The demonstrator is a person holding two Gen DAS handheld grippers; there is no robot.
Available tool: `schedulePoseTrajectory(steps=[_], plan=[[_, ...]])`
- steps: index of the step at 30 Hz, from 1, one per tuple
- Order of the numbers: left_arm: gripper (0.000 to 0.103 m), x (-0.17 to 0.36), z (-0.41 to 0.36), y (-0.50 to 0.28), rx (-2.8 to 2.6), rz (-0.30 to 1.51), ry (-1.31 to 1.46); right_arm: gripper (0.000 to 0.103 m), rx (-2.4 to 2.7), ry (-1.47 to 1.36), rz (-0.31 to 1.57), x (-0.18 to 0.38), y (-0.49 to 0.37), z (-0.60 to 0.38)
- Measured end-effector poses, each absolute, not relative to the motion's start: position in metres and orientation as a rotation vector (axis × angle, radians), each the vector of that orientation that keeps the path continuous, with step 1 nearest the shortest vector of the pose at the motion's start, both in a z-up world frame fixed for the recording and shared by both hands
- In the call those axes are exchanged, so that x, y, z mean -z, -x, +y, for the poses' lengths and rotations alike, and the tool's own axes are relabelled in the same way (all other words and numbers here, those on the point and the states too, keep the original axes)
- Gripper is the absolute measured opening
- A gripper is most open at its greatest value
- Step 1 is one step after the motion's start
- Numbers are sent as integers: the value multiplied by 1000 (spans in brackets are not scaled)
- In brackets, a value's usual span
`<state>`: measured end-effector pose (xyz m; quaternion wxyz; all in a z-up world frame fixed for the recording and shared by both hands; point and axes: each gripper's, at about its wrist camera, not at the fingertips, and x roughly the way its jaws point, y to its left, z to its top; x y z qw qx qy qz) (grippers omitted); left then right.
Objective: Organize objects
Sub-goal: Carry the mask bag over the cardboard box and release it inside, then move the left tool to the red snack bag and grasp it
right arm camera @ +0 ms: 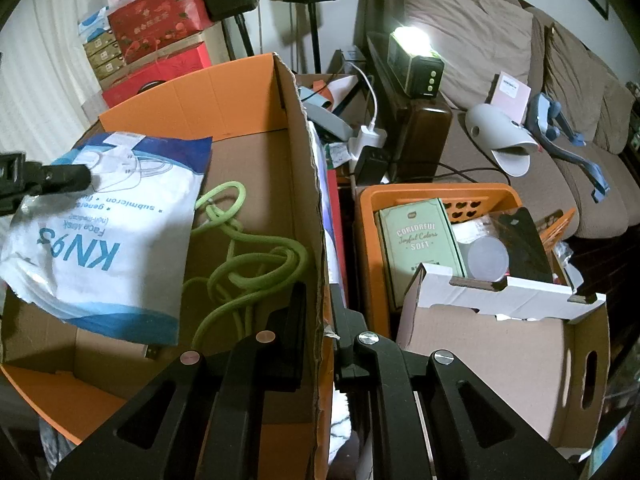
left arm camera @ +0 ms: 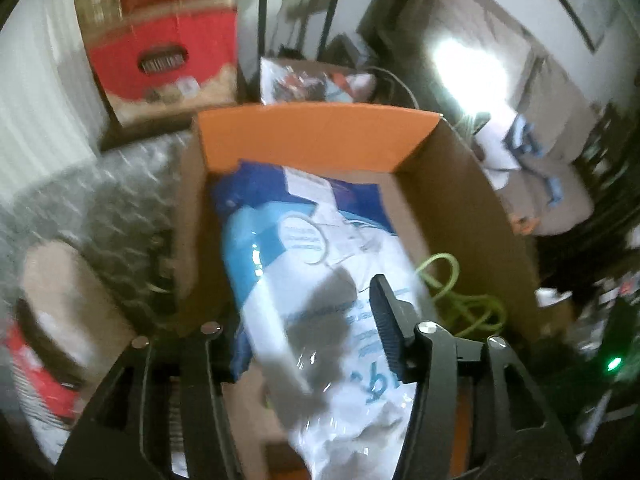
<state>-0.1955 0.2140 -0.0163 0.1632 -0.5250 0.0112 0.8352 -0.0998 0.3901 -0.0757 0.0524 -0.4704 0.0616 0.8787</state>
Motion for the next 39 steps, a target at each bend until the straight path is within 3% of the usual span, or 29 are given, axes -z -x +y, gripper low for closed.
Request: schedulePoseTrajectory(steps=[2,7,14,23,39], plan=[[65,9,215,185,-2445,131,1449,10,-2672,1431,188,76,100,390],[73,-8,210,171,-2522,260,1371,10,-2672,1431,189,76,100,390],[81,-29,173,182,-2515,164,1345,10,-2672,1431,187,76,100,391],[83,-26,112,206,-2497,-26,1427,11,-2672,1431,187,76,100,391],[83,7,41,221,-2440,-150,1597,11,-2670,1432,181,78,100,390]])
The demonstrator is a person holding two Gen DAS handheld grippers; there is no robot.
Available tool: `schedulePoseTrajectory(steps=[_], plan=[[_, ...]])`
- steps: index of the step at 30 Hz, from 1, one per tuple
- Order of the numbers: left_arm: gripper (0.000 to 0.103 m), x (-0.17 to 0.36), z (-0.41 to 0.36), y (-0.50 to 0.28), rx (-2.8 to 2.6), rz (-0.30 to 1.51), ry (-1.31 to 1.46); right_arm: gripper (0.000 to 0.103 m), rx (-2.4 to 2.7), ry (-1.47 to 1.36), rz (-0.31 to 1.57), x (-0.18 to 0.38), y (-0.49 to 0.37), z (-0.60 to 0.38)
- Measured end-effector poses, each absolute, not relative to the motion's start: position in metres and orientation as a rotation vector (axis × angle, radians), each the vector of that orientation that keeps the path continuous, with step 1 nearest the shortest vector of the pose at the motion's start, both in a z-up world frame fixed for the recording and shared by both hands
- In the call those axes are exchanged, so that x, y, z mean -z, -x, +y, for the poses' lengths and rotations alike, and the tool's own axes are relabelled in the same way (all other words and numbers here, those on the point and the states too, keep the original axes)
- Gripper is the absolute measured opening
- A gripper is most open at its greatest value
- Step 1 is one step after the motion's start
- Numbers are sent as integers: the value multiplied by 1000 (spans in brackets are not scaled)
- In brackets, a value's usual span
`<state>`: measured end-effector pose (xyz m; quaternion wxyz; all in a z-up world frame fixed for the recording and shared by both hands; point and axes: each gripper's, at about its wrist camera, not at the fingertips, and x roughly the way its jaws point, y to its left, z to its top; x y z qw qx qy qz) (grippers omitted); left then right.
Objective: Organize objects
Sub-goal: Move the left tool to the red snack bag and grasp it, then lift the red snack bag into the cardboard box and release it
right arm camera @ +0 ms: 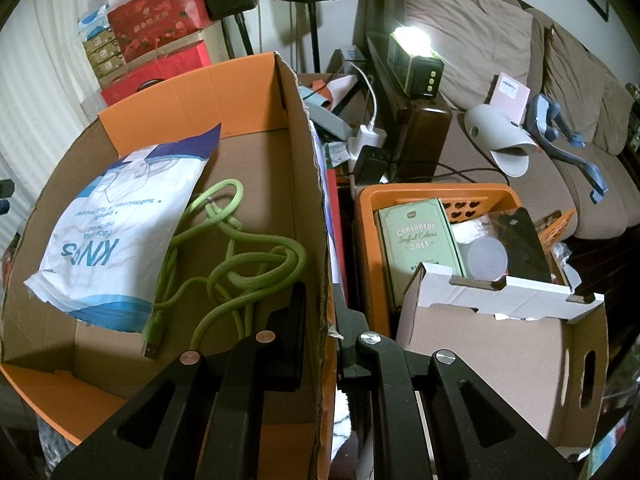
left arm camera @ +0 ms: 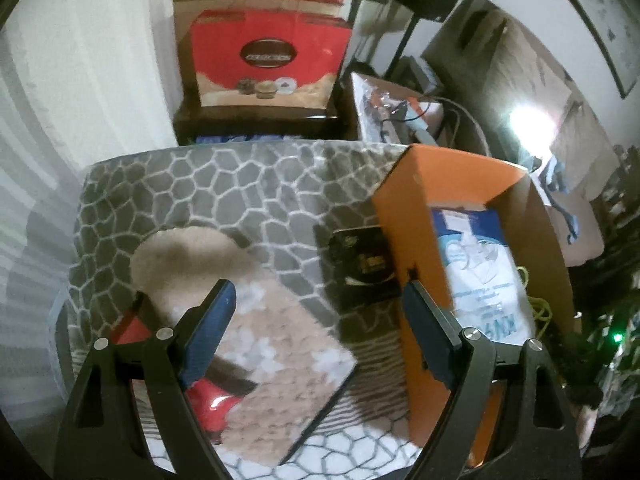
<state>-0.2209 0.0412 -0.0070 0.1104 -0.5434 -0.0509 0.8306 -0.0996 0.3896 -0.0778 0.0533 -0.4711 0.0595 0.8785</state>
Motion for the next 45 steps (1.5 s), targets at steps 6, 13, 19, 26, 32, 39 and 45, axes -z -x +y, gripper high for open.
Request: schedulePoseTrajectory(steps=[6,13,19,26,32,39,45], plan=[[83,0,9,204,-2542,-49,1610,11,-2670,1431,182,78,99,389],[83,6,-34,187,-2583,-50,1668,11,-2670,1430,183,78,99,389],[83,29,-52,183,-2558,-131,1755,11,-2670,1430,182,78,99,389],[82,50,-45,185,-2508,-187,1791,11,-2671,1430,183,78,99,389],[81,59,-38,194,-2539,-193,1788,11,-2671,1430,181,78,99,389],[51,69,-34,201,-2593,-149,1804,11,-2671,1430,182,78,99,389],[47,64,-42,196,-2606,-207,1754,11,-2671,1430,182,78,99,389]])
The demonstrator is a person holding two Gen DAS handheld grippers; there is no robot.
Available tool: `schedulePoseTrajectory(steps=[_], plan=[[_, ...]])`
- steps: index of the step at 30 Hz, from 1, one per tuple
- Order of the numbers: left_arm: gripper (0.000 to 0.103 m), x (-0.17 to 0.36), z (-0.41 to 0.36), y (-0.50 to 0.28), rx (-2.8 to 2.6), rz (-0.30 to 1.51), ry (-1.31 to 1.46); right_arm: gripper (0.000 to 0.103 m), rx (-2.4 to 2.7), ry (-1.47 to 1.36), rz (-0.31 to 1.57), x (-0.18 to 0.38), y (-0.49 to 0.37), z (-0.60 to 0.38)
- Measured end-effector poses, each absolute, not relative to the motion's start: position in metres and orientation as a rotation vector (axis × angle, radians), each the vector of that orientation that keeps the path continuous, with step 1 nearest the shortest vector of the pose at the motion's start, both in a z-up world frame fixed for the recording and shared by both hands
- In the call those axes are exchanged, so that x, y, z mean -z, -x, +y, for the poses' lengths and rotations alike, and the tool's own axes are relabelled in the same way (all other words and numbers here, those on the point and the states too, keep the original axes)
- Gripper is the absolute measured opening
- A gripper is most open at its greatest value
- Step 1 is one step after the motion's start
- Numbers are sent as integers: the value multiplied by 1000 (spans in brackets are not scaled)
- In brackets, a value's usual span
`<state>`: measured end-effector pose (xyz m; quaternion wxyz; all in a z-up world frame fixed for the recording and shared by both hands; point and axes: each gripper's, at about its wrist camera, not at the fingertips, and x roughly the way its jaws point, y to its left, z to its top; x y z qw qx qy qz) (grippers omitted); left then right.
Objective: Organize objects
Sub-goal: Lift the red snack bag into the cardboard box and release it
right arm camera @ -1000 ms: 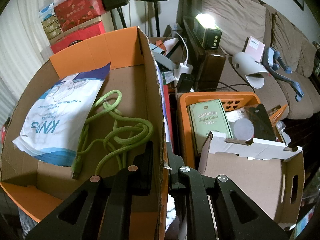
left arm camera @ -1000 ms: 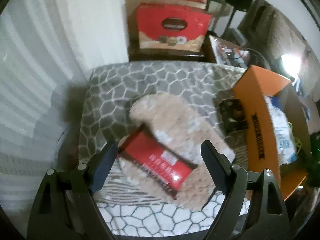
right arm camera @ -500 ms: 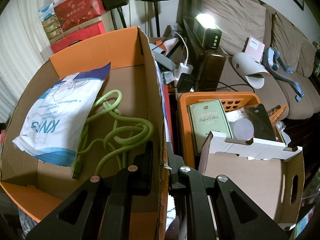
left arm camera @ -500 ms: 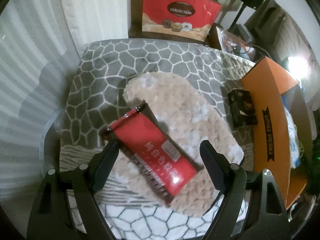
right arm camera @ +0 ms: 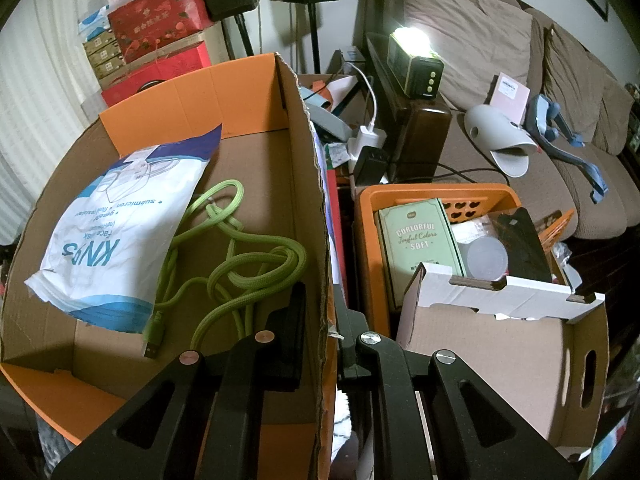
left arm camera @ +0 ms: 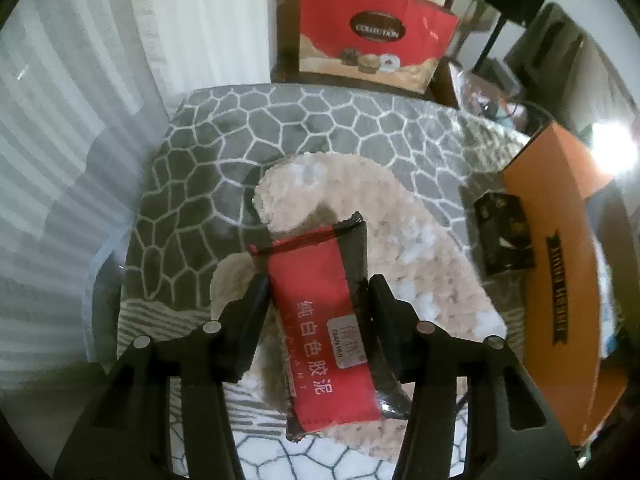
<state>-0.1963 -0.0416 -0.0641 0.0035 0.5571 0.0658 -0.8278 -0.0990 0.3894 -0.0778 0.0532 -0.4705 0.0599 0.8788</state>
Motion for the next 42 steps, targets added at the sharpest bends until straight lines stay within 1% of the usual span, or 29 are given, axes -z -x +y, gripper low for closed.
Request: schedulePoseTrajectory(steps=[2,8,13,19,24,29,42], plan=[[47,56,-44,194,2615,229,-1723,11,-2671,1430,182,78,99,389],[47,17,-31,183,2741,223,-1644,11,-2670,1430,182,78,99,389],[47,-14,4,172,2874,201,-1635,11,-2671,1431,181,78,99,390],[47,-35,68,159,3030,157,-1721,11,-2671,1430,181,78,99,390],[47,-35,123,151,3093,71,-1785,11,-2672,1431,182,78,99,390],[47,-29,160,150,3105,-1,-1825,11,-2671,1430,182,78,99,390],[47,-8,203,143,3075,-108,-1844,11,-2672,1430,182,78,99,390]])
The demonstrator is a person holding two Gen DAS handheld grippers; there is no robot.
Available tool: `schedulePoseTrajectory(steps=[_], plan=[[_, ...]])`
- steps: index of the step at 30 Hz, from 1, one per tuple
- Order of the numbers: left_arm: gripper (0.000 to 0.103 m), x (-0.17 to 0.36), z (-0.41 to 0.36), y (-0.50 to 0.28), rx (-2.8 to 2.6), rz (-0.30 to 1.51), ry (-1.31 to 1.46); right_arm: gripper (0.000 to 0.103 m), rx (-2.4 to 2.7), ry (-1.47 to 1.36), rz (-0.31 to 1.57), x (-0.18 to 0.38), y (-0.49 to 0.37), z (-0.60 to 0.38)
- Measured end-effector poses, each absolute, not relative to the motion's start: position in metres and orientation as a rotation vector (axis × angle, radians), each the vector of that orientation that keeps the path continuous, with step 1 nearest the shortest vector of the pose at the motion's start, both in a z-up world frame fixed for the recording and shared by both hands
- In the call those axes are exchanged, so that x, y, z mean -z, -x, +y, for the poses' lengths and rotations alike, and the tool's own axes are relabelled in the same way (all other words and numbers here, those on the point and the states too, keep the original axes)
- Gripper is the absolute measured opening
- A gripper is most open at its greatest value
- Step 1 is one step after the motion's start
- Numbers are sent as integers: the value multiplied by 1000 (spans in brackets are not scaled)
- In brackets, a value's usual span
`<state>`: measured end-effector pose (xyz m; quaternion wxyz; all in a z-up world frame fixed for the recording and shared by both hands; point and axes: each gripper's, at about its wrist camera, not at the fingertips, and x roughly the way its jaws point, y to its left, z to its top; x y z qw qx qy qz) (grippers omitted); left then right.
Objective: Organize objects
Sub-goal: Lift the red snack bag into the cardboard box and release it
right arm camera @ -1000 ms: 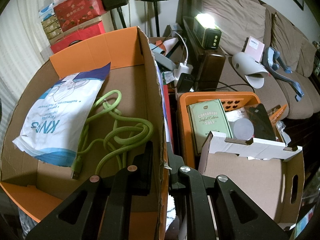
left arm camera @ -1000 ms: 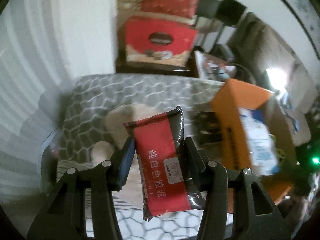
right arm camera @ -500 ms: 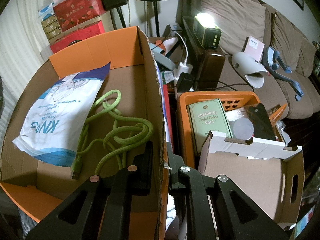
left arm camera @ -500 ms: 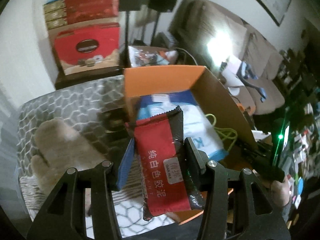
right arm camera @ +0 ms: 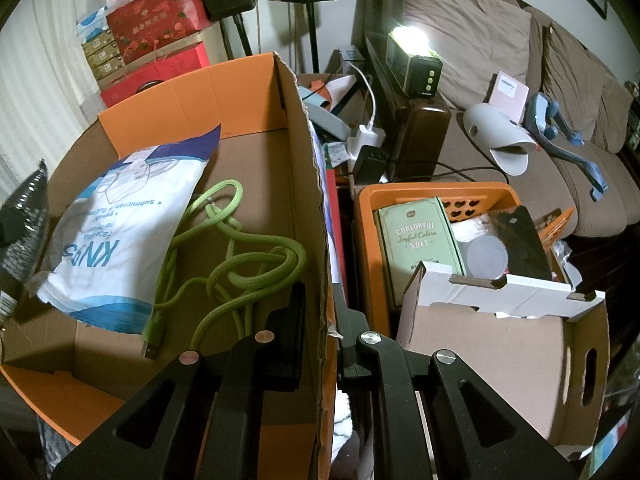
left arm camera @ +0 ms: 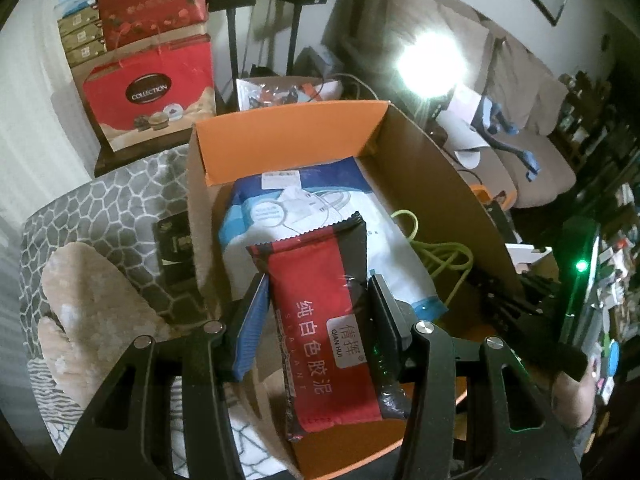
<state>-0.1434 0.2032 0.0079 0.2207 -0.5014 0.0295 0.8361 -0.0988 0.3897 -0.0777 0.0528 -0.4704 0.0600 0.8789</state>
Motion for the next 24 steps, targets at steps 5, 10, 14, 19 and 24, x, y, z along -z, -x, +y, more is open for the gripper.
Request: schedulePoseTrajectory(steps=[5,10,14,19,24], plan=[[47,1,216,142,-2341,117,1380,11,-2672,1430,182,78,99,390],[48,11,226,141,-2346,148,1392,11,-2672,1431,182,78,99,390],[50,19,233,140,-2341,179,1407,11,-2672,1430,182,78,99,390],[57,23,237,139,-2338,204,1423,11,-2673,1430,184,78,99,390],[66,15,235,131,-2384,240,1369,12,-2672,1430,182,78,99,390]])
